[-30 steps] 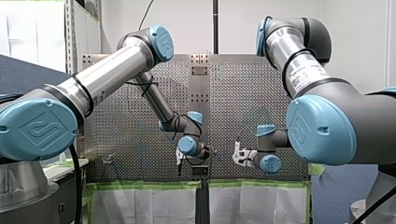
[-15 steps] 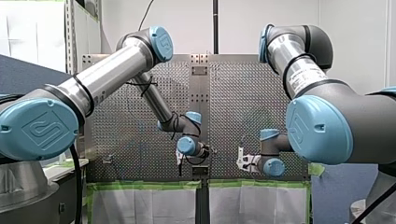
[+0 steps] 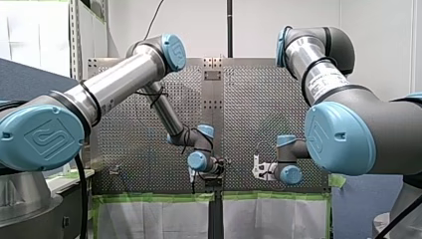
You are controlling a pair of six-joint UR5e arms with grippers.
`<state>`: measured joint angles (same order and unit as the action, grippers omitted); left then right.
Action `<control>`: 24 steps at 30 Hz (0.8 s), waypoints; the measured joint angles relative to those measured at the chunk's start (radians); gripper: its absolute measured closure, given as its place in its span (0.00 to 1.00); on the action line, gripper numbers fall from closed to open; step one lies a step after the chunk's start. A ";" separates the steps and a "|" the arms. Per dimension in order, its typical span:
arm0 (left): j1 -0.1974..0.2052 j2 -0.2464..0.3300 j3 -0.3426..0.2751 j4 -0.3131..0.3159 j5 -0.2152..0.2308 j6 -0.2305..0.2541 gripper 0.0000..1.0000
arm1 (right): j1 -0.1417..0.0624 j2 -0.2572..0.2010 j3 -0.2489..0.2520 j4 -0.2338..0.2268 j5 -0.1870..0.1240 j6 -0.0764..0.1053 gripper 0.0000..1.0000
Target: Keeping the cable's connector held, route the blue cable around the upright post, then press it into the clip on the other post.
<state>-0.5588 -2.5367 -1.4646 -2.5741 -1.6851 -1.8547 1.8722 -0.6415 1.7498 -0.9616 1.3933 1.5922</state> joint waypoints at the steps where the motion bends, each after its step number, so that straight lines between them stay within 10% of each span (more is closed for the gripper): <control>1: 0.001 -0.003 0.000 0.008 0.002 -0.006 0.98 | 0.000 0.000 -0.001 0.001 0.000 0.000 1.00; 24: 0.008 -0.006 0.000 -0.002 0.024 0.088 0.98 | 0.004 -0.001 -0.020 0.017 -0.009 -0.023 1.00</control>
<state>-0.5504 -2.5424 -1.4645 -2.5761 -1.6610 -1.7669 1.8766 -0.6421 1.7295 -0.9441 1.3839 1.5693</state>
